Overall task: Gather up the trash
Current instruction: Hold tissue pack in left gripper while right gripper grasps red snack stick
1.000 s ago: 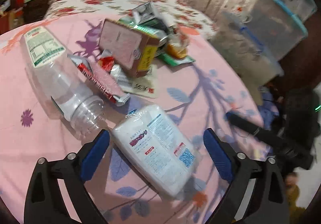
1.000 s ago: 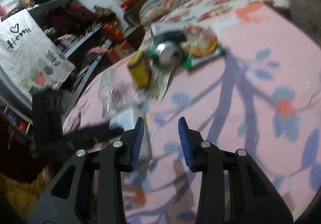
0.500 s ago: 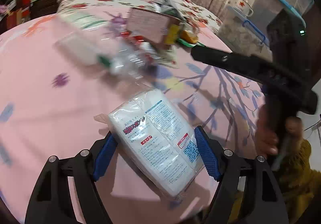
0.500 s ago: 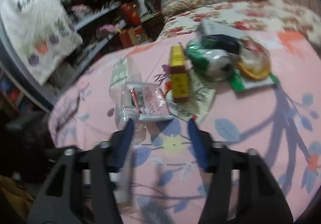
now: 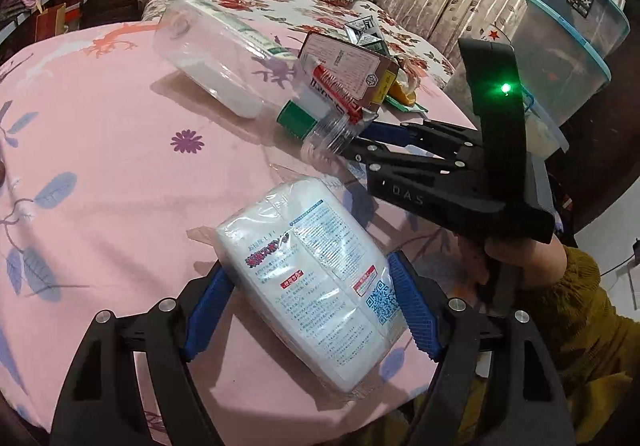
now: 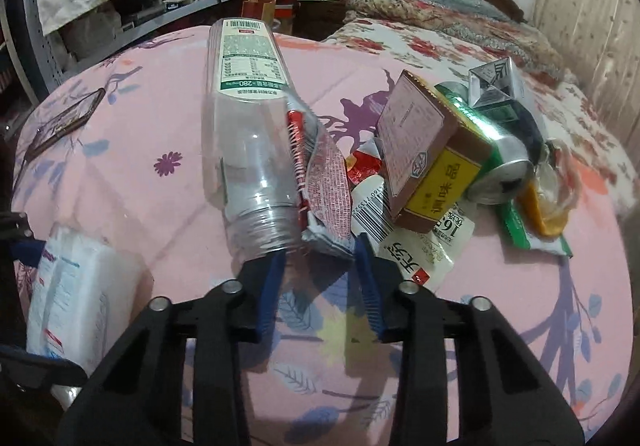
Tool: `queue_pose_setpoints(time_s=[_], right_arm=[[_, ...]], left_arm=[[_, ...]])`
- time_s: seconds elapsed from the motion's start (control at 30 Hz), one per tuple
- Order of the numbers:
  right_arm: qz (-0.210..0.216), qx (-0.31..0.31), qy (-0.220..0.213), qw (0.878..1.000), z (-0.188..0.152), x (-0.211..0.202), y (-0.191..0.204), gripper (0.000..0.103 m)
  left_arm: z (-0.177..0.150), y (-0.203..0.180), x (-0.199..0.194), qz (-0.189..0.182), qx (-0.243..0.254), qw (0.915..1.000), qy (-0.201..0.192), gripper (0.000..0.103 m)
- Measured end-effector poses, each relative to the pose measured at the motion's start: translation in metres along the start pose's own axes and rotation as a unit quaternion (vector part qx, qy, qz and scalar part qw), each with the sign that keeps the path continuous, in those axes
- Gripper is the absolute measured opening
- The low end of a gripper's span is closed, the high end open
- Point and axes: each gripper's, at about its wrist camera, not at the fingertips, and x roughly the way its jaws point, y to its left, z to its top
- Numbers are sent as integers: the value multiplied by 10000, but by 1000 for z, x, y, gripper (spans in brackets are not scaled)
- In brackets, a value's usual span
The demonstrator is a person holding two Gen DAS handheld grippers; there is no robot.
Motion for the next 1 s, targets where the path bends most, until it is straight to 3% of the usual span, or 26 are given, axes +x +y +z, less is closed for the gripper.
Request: queue_pose_setpoints(time_s=[0.03, 0.13, 0.53, 0.63, 0.7, 0.73, 0.77, 0.83, 1.0], right_arm=[[30, 21, -15, 10000, -1, -2, 0, 21], [133, 109, -125, 9998, -6, -15, 2, 17], [329, 740, -194, 9965, -52, -63, -24, 17], [366, 967, -173, 9945, -60, -64, -32, 21], [368, 1088, -194, 9932, -62, -64, -36, 42], [329, 1123, -263, 9928, -63, -66, -37, 71], [290, 1125, -387, 9925, -62, -68, -37, 81], [254, 943, -495, 9940, -58, -71, -34, 79], [132, 462, -300, 9984, -44, -57, -23, 73]], left_arm=[[0, 1, 0, -3, -27, 10000, 8, 74], [2, 2, 1, 10, -45, 10000, -1, 74], [7, 4, 11, 11, -72, 9999, 98, 75], [6, 5, 13, 4, -96, 9999, 134, 75], [5, 5, 13, 16, -99, 9999, 124, 75], [5, 5, 13, 21, -105, 9999, 123, 75], [5, 6, 13, 23, -110, 9999, 126, 75], [4, 7, 12, 38, -123, 9998, 123, 76], [3, 10, 11, 9, -147, 9998, 107, 76]])
